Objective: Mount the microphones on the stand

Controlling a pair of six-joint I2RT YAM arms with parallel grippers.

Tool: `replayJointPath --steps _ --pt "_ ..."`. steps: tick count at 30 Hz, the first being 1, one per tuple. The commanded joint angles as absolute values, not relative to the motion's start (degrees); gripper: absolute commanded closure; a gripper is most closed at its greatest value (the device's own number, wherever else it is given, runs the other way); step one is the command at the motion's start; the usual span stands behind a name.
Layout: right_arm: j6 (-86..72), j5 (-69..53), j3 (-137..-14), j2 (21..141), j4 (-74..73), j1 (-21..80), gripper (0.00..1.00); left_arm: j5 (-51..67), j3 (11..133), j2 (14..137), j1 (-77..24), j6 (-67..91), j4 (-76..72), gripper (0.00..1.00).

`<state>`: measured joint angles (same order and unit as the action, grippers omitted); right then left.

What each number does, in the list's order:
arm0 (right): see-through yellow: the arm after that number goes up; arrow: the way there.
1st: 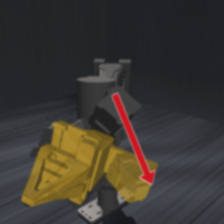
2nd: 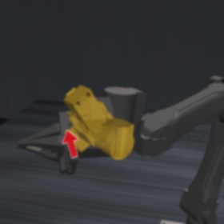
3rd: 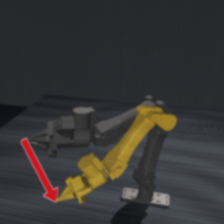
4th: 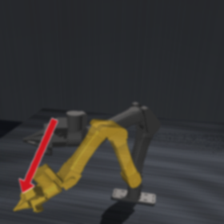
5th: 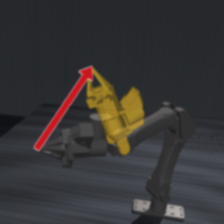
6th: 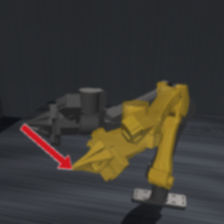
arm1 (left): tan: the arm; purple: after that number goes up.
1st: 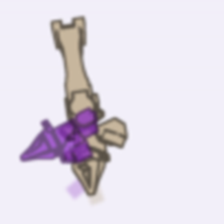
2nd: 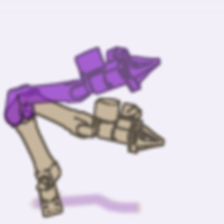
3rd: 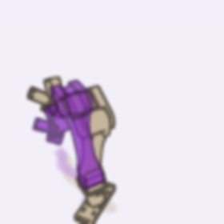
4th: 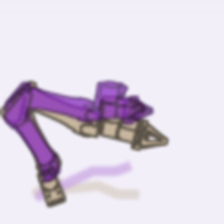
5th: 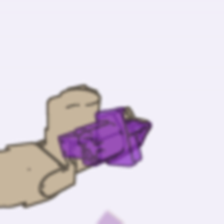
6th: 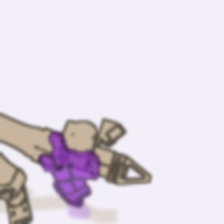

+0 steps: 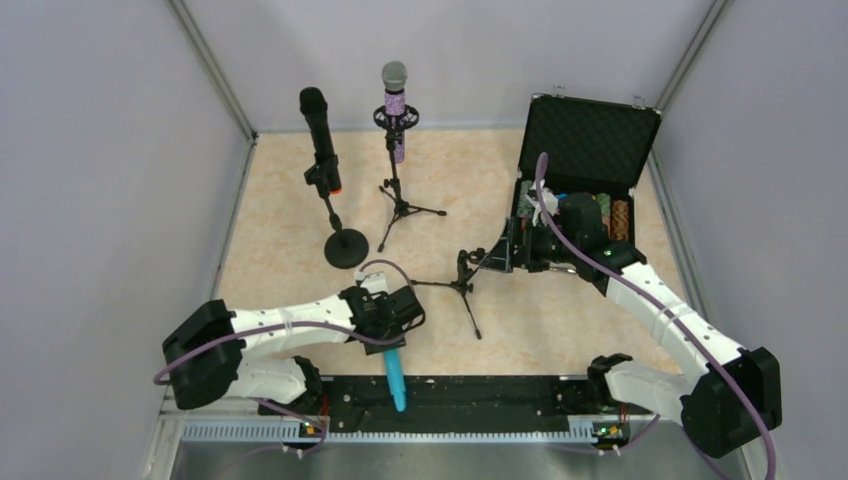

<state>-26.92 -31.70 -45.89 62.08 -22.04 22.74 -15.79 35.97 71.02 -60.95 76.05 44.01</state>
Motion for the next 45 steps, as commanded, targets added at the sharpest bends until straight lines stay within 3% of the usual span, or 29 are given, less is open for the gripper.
replayJointPath --steps 1,8,10,14,18,29,45 --pt "-25.83 -30.14 -49.03 61.06 -21.31 22.4 0.01 -19.35 42.29 75.1 -60.01 66.25 47.38 0.72" --pt "-25.97 -30.15 -48.61 61.0 -21.32 22.38 0.01 -19.83 49.88 81.37 -59.94 55.54 49.39 0.75" --pt "-25.86 -30.08 -48.6 61.0 -21.33 22.33 0.01 -19.41 51.23 83.14 -59.88 55.11 50.3 0.66" --pt "-25.85 -29.97 -48.76 61.15 -21.32 22.37 0.01 -16.31 51.53 85.76 -59.93 55.9 48.31 0.33" --pt "-25.6 -29.97 -48.93 61.33 -21.3 22.33 0.01 -12.93 49.2 86.13 -59.49 57.77 43.41 0.2" --pt "-25.33 -30.51 -49.04 61.75 -21.35 22.26 0.01 -15.59 45.24 83.59 -58.23 63.98 41.92 0.26" --pt "-25.19 -31.03 -49.04 62.55 -21.0 22.24 0.01 -9.08 41.87 79.04 -58.68 64.6 41.05 0.23"
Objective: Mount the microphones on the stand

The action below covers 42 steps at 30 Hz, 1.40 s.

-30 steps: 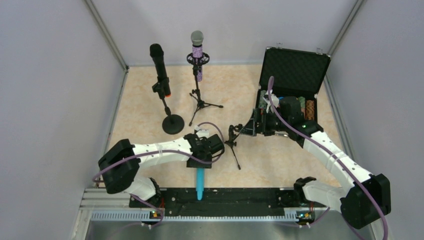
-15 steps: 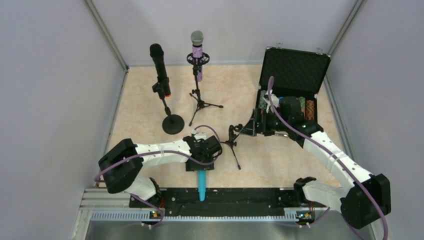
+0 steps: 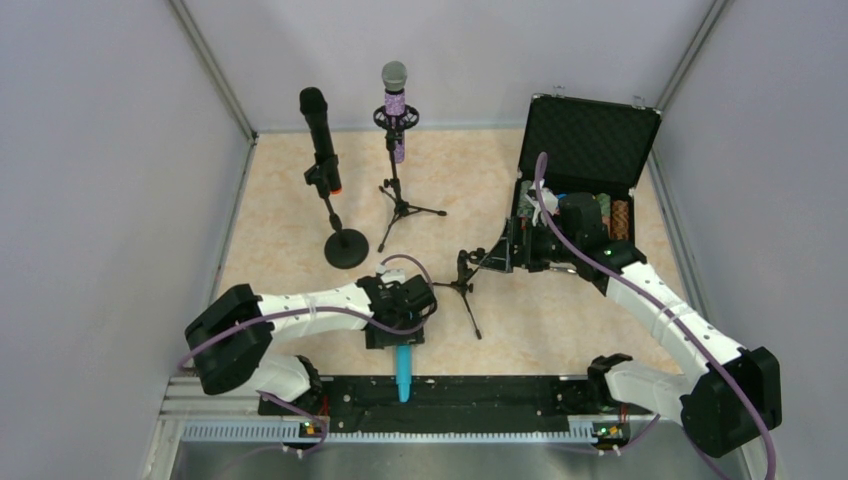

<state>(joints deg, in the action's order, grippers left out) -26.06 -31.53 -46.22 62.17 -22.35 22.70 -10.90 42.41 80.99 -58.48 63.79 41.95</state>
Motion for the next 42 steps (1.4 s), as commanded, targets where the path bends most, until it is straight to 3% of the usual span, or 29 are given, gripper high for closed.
replayJointPath --steps 1,10,16,24,34,42 --pt "-25.17 -30.96 -49.04 62.62 -20.93 22.28 0.01 -8.9 41.91 78.95 -58.83 64.62 41.17 0.22" --pt "-24.94 -31.02 -49.13 62.97 -20.77 22.25 0.01 -8.07 41.49 77.98 -64.05 69.51 43.02 0.2" --pt "-25.02 -31.25 -48.96 63.17 -20.39 22.23 0.01 -8.03 40.23 78.17 -68.22 74.45 43.42 0.28" --pt "-25.26 -31.46 -49.21 63.04 -20.16 22.22 0.01 -10.27 43.38 85.3 -72.24 75.18 47.69 0.51" --pt "-25.66 -31.11 -49.31 62.4 -20.17 22.15 0.01 -14.0 44.4 83.93 -73.39 73.83 48.08 1.0" --pt "-25.85 -31.28 -49.81 61.91 -20.14 22.16 0.01 -18.6 43.7 75.36 -73.3 72.65 46.25 1.0"
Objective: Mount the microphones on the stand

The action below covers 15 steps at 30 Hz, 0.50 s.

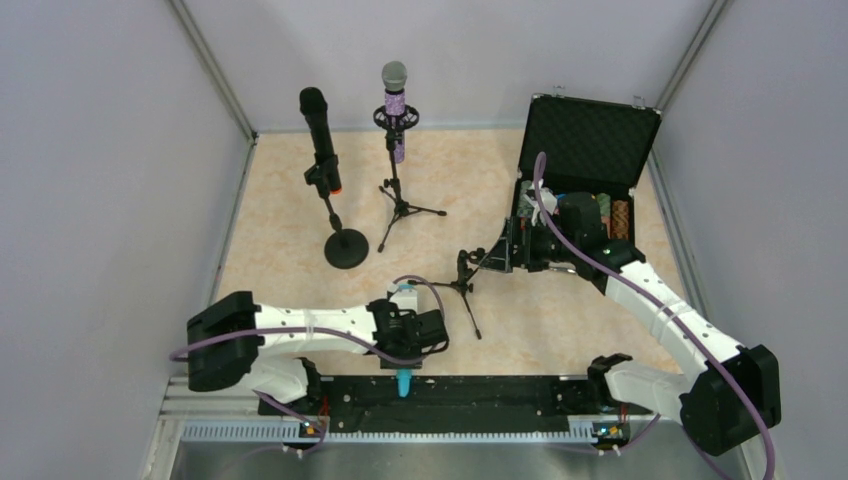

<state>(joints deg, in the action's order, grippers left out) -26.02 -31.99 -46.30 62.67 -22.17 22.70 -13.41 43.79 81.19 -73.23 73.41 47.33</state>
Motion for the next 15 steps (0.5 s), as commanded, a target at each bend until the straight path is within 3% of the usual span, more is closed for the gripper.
replayJointPath --steps 1,10,15 --pt "-25.83 -31.29 -49.86 61.76 -20.19 22.17 0.01 -19.61 43.68 73.77 -73.3 72.61 46.36 1.0" --pt "-25.36 -31.03 -52.45 59.21 -20.39 22.16 0.01 -28.57 43.73 57.19 -73.3 69.44 46.25 1.0" --pt "-25.43 -31.82 -53.97 57.16 -19.62 22.16 0.01 -28.55 40.71 46.34 -73.32 63.15 36.48 1.0"
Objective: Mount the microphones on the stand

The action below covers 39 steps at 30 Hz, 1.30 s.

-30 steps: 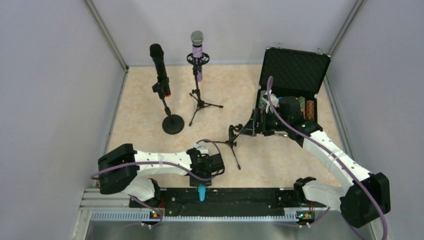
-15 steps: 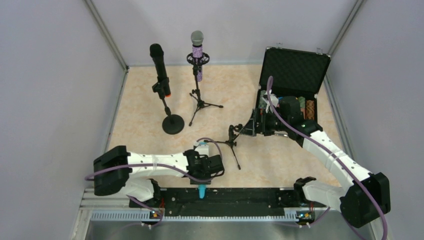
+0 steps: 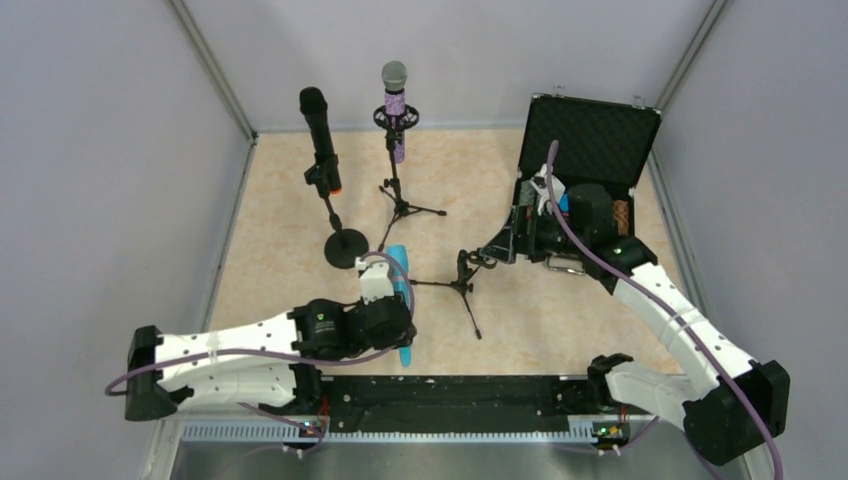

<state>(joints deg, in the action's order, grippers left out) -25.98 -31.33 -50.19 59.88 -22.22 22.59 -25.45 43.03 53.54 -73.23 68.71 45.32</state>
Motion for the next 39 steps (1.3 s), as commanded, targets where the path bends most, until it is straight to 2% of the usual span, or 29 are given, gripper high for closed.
replayJointPath --steps 1,9,14,20,27,32,39 --pt "-25.55 -32.62 -54.3 56.78 -19.11 22.15 0.01 -28.57 39.76 44.19 -73.31 62.44 34.3 1.0" --pt "-31.08 -40.95 -53.36 52.93 -9.09 22.15 0.01 -26.81 30.58 28.65 -73.3 56.8 11.31 1.0" --pt "-37.82 -48.62 -51.24 52.71 1.22 22.16 0.01 -23.83 27.71 25.58 -73.3 52.17 2.09 1.0" --pt "-50.33 -53.74 -46.27 53.67 17.99 23.4 0.02 -15.43 29.82 30.58 -73.3 46.22 -6.26 1.0" --pt "-51.81 -52.4 -46.66 57.41 21.56 31.86 0.04 -5.32 36.1 40.54 -73.3 42.22 -9.25 1.0" --pt "-52.95 -51.85 -46.43 59.32 24.74 36.06 0.06 -3.19 38.47 44.75 -73.3 41.93 -9.56 1.0" --pt "-57.74 -51.16 -43.6 60.4 33.34 38.75 0.14 -2.97 38.19 44.95 -73.3 41.83 -10.76 1.0"
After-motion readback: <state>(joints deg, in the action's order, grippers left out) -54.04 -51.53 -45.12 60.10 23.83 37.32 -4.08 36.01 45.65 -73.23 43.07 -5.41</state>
